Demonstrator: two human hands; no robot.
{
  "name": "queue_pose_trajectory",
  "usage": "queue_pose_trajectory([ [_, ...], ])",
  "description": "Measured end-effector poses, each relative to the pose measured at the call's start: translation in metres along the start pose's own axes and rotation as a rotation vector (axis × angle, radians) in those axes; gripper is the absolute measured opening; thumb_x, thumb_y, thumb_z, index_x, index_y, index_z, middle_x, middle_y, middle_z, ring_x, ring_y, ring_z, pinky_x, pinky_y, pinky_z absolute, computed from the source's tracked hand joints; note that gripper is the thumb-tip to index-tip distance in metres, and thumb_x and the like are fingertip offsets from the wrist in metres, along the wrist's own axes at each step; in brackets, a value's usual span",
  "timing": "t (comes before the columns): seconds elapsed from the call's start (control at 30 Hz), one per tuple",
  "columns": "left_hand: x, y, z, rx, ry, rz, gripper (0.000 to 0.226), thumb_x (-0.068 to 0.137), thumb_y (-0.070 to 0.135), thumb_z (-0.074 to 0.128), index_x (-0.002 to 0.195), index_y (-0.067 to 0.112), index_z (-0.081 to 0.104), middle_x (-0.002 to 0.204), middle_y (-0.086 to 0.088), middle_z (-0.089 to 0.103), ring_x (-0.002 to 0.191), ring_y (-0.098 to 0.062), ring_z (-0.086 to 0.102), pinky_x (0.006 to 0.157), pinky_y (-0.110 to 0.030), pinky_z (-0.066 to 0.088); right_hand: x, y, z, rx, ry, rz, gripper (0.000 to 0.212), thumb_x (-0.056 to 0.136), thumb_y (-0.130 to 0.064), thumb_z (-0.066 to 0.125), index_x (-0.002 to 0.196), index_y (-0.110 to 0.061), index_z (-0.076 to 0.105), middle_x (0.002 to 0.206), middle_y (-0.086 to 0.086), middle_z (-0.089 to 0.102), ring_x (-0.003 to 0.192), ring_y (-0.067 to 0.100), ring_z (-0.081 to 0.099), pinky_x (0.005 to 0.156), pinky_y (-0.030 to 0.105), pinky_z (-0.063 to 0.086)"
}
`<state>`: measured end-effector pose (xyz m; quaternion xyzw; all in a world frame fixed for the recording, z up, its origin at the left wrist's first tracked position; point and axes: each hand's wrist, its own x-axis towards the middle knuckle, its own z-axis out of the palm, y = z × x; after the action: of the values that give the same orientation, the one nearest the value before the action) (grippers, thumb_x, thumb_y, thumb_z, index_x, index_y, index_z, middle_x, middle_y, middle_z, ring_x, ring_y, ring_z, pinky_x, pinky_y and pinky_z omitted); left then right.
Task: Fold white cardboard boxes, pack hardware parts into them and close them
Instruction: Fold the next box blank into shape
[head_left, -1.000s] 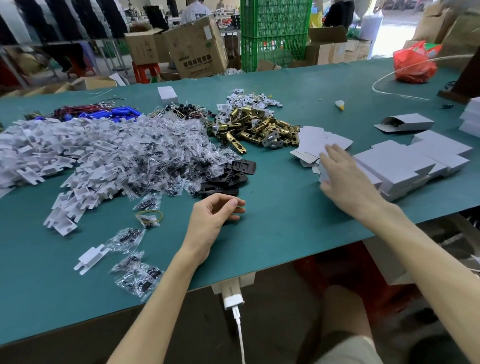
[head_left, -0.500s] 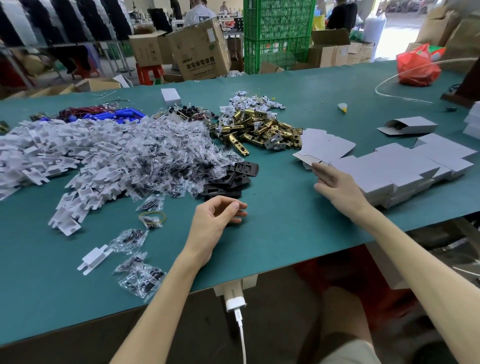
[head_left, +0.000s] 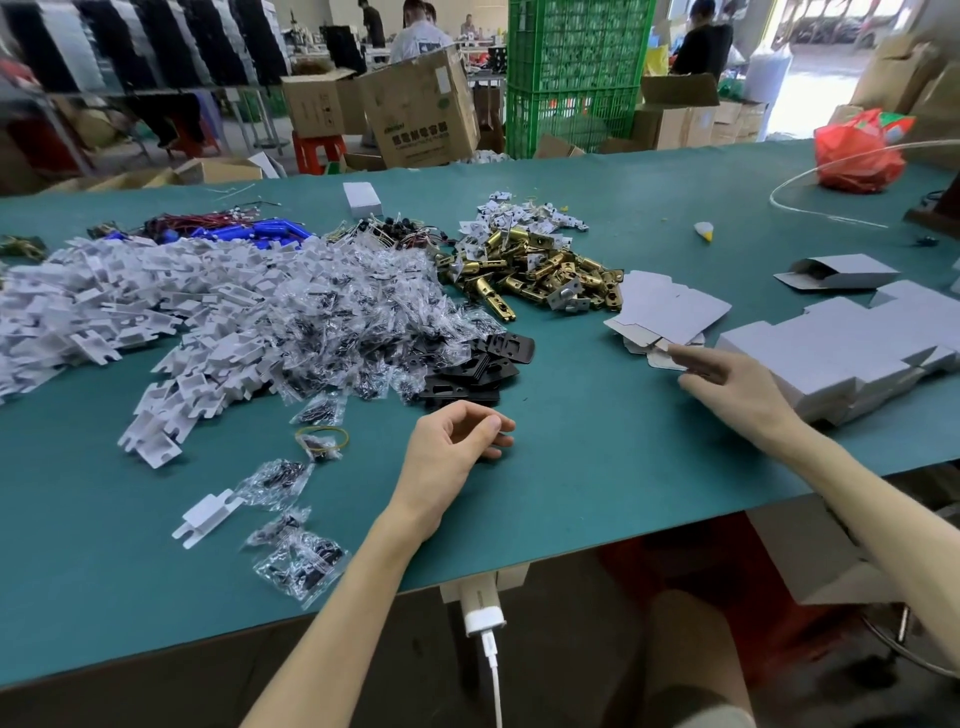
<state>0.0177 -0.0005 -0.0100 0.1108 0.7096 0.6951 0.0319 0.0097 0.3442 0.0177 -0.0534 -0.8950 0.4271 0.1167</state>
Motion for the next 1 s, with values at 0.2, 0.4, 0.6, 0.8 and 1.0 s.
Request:
queue_pose_trajectory([
  [0.2, 0.000, 0.001, 0.000, 0.023, -0.004, -0.006, 0.012, 0.102, 0.008, 0.063, 0.099, 0.005, 0.075, 0.098, -0.006, 0.079, 0.092, -0.022, 0.076, 0.081, -0.031, 0.061, 0.032, -0.020, 0.035, -0.390, -0.073, -0.070, 0.039, 0.103, -0.028, 0.057, 0.140, -0.018, 0.062, 0.164, 0.014, 0.029, 0.154, 0.029, 0.020, 0.125, 0.039, 0.014],
  [0.4, 0.001, 0.002, -0.001, 0.009, 0.007, -0.011, 0.012, 0.102, 0.008, 0.063, 0.100, 0.003, 0.074, 0.098, -0.007, 0.079, 0.092, -0.022, 0.076, 0.080, -0.030, 0.061, 0.052, -0.025, 0.054, -0.673, -0.192, 0.007, 0.057, 0.105, -0.044, 0.047, 0.141, 0.000, 0.050, 0.159, 0.017, 0.032, 0.149, 0.039, 0.021, 0.123, 0.043, 0.017],
  [0.6, 0.002, 0.001, -0.001, -0.004, 0.017, -0.002, 0.012, 0.102, 0.007, 0.063, 0.102, 0.001, 0.073, 0.099, -0.008, 0.079, 0.091, -0.023, 0.077, 0.078, -0.029, 0.061, 0.019, -0.042, 0.060, -0.545, 0.022, -0.323, 0.044, 0.100, -0.009, 0.056, 0.142, 0.005, 0.051, 0.157, 0.016, 0.043, 0.147, 0.031, 0.035, 0.124, 0.051, 0.022],
  [0.8, 0.005, 0.001, 0.001, -0.106, 0.070, -0.014, 0.029, 0.109, 0.017, 0.050, 0.107, -0.003, 0.071, 0.104, -0.013, 0.078, 0.091, -0.027, 0.077, 0.077, -0.028, 0.061, -0.038, -0.085, 0.097, -0.307, 0.081, -0.702, 0.051, 0.093, 0.012, 0.053, 0.143, 0.005, 0.051, 0.154, 0.011, 0.047, 0.145, 0.022, 0.042, 0.122, 0.037, 0.032],
  [1.0, 0.005, 0.006, 0.002, -0.250, 0.047, -0.054, 0.054, 0.112, 0.038, 0.032, 0.120, -0.001, 0.069, 0.110, -0.019, 0.077, 0.098, -0.030, 0.076, 0.080, -0.032, 0.062, -0.077, -0.114, 0.130, -0.077, 0.041, -0.793, 0.051, 0.090, 0.018, 0.054, 0.139, 0.005, 0.056, 0.151, 0.009, 0.051, 0.143, 0.020, 0.046, 0.116, 0.041, 0.041],
])
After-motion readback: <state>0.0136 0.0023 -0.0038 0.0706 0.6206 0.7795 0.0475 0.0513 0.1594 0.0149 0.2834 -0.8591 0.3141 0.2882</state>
